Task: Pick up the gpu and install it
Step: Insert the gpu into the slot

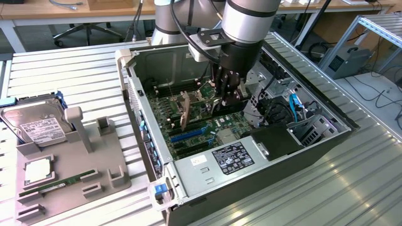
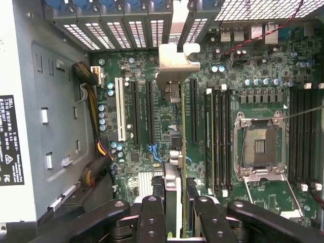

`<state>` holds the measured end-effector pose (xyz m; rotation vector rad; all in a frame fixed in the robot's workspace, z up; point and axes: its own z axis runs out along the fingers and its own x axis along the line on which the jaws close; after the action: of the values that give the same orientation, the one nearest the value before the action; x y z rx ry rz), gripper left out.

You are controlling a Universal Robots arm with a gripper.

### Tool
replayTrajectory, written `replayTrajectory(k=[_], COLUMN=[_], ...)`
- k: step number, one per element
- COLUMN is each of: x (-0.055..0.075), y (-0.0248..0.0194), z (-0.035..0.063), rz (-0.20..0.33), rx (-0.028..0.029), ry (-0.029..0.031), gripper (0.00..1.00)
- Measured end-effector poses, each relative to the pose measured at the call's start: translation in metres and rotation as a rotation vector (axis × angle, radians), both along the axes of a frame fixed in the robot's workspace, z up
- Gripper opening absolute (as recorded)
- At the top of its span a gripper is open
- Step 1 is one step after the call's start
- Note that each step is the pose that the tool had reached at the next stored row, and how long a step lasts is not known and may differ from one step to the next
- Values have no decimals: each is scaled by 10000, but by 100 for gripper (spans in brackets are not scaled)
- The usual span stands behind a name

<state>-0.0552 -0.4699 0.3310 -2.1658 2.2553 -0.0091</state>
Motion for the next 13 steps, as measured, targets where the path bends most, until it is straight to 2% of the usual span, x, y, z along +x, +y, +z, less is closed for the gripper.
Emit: replayTrajectory(k=[13], x=[-33], y=[-11], z=[-29], rz=[-2], rx=[2], ry=[-1], gripper=[27])
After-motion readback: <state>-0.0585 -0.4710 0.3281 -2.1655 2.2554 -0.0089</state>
